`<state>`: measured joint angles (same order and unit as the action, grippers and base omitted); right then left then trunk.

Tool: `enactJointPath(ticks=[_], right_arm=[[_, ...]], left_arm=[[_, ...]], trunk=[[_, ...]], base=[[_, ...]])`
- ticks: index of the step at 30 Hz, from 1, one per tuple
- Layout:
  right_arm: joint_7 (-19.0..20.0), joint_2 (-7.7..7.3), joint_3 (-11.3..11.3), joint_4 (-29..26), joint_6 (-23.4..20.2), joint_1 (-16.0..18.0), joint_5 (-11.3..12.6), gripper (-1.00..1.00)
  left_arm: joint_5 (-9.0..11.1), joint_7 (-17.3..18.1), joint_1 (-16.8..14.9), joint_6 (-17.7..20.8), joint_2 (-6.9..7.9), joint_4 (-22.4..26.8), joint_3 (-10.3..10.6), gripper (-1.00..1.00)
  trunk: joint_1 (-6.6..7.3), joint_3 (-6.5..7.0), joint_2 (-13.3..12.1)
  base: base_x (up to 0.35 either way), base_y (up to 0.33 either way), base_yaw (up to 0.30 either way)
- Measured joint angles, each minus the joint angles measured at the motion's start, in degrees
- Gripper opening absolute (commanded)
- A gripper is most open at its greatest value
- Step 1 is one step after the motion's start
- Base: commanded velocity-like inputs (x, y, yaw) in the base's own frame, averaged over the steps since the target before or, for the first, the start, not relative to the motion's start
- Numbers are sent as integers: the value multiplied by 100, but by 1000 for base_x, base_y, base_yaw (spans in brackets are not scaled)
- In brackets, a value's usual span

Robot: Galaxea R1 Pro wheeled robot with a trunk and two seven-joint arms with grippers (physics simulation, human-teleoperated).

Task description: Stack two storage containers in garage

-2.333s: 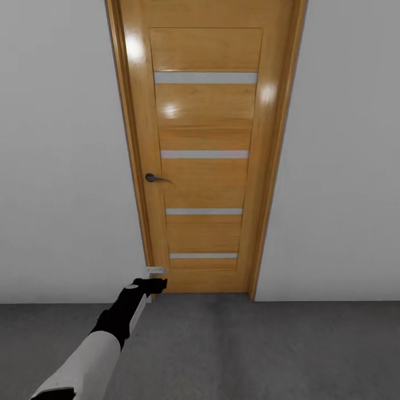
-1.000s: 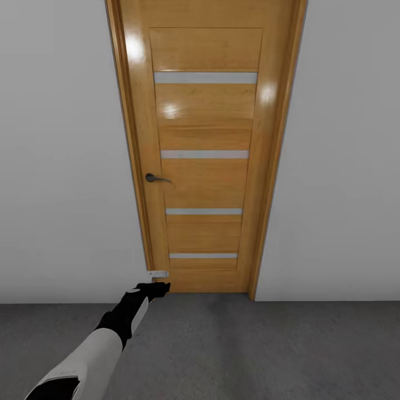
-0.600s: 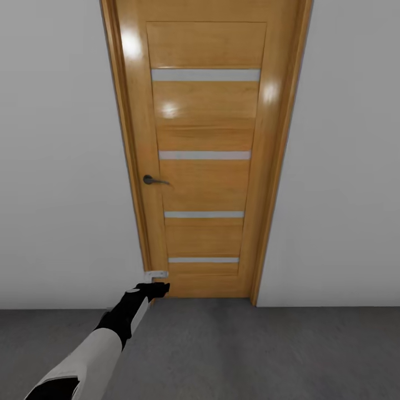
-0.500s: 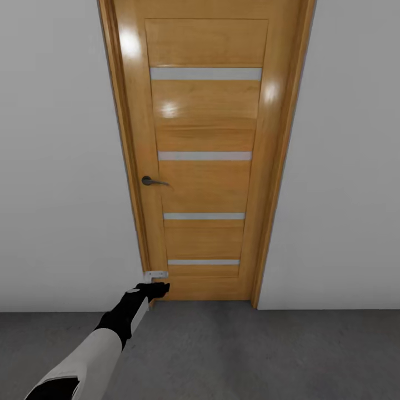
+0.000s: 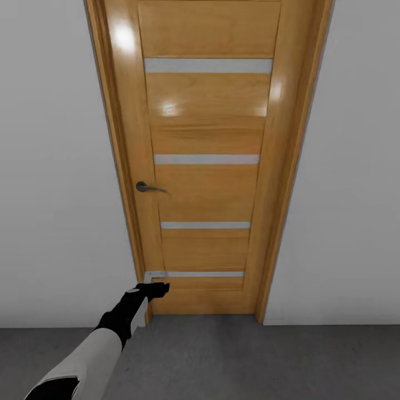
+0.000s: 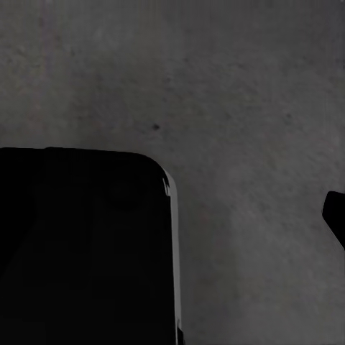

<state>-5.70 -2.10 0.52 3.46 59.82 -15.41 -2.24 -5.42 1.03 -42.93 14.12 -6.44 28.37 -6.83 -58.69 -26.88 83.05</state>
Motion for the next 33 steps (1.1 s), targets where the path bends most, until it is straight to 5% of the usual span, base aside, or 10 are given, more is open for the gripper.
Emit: enactJointPath(ticks=[15,33], right_arm=[[-2,-1,0,0,0,0,6,100],[-4,-1,0,0,2,0,6,100]], left_arm=[[-1,0,-1,-8,-8,0,0,100],[-2,-14,-2,-28,-7,0,3,100]], trunk=[[-2,0,0],[0,0,0]], base=[[276,157,0],[107,-22,0]])
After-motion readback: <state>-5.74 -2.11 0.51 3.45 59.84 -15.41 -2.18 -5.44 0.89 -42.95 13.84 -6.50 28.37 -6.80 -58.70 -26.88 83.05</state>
